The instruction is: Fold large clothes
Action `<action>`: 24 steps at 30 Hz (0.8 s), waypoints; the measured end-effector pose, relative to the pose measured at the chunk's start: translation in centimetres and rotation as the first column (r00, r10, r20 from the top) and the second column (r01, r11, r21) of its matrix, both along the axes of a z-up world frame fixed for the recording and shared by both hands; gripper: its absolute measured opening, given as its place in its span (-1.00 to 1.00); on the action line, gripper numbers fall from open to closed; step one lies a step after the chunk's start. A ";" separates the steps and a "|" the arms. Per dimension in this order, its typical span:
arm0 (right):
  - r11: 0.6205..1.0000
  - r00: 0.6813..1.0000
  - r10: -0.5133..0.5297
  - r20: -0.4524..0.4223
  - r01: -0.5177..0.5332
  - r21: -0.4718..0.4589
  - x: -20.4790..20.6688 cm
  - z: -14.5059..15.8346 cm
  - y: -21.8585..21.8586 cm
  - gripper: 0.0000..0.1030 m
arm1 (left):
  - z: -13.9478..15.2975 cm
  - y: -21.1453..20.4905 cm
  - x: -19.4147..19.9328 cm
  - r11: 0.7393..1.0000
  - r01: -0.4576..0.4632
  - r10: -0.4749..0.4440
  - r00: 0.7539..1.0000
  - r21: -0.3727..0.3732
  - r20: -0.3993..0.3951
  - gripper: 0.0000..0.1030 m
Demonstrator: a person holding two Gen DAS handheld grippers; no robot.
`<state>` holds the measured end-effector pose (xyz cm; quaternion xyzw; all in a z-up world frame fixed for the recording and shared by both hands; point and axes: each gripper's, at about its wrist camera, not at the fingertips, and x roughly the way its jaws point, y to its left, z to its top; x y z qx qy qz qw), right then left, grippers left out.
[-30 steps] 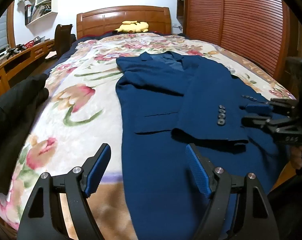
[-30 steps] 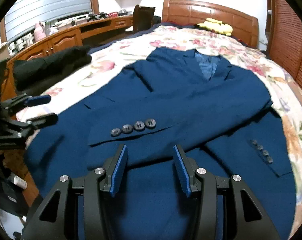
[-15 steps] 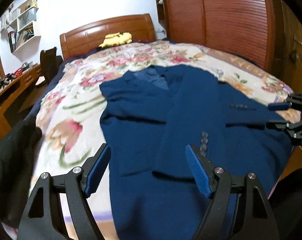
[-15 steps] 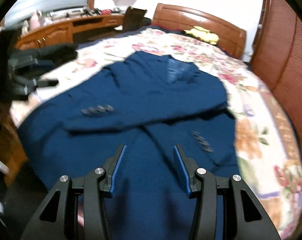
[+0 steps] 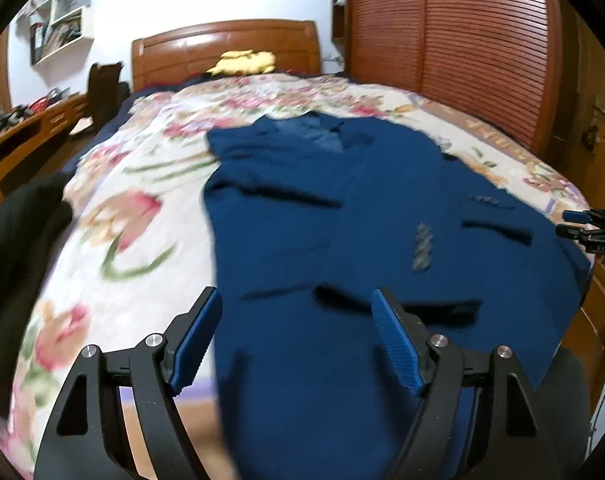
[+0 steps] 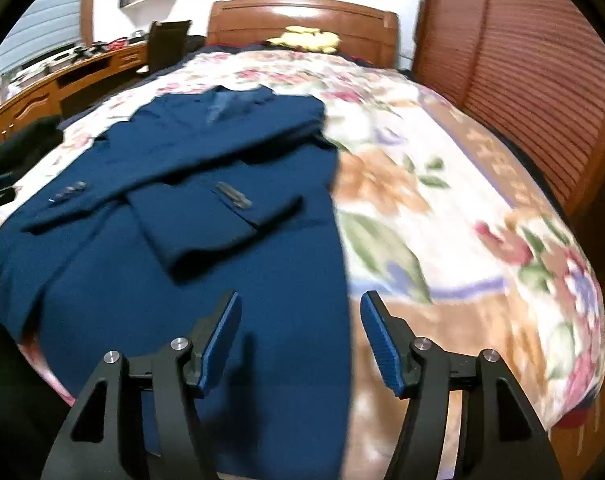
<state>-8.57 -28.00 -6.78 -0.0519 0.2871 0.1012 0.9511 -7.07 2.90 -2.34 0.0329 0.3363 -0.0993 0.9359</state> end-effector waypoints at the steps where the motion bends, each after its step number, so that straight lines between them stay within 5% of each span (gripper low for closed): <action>1: 1.000 1.000 -0.011 -0.008 0.011 0.002 -0.2 -0.2 -0.2 0.25 | -0.4 0.4 -0.3 1.000 -0.011 0.011 1.000 0.007 -0.008 0.51; 7: 0.997 0.999 0.023 -0.036 -0.020 0.076 -0.2 -1.9 -0.9 0.25 | -3.0 2.3 -2.4 0.999 -0.041 0.042 0.996 0.019 -0.073 0.51; 14: 0.990 0.993 0.106 -0.042 -0.102 0.096 -0.8 -1.8 -0.4 0.22 | -3.1 2.5 -4.8 0.999 -0.044 0.044 0.998 -0.011 -0.054 0.51; 20: 0.985 0.987 0.155 -0.037 -0.151 0.085 -1.2 -2.2 -0.2 -0.25 | -3.2 2.0 -5.9 1.000 -0.023 0.023 0.998 -0.007 -0.055 0.37; 22: 0.984 0.987 0.158 -0.030 -0.155 0.083 -1.3 -2.3 -0.1 -0.40 | -3.2 2.0 -6.0 1.000 -0.017 0.015 0.998 -0.026 -0.061 0.19; 24: 0.982 0.986 0.166 -0.019 -0.163 0.095 -1.5 -2.1 -0.2 -0.79 | -3.1 1.7 -6.0 0.999 0.000 -0.003 0.998 -0.041 -0.068 -0.21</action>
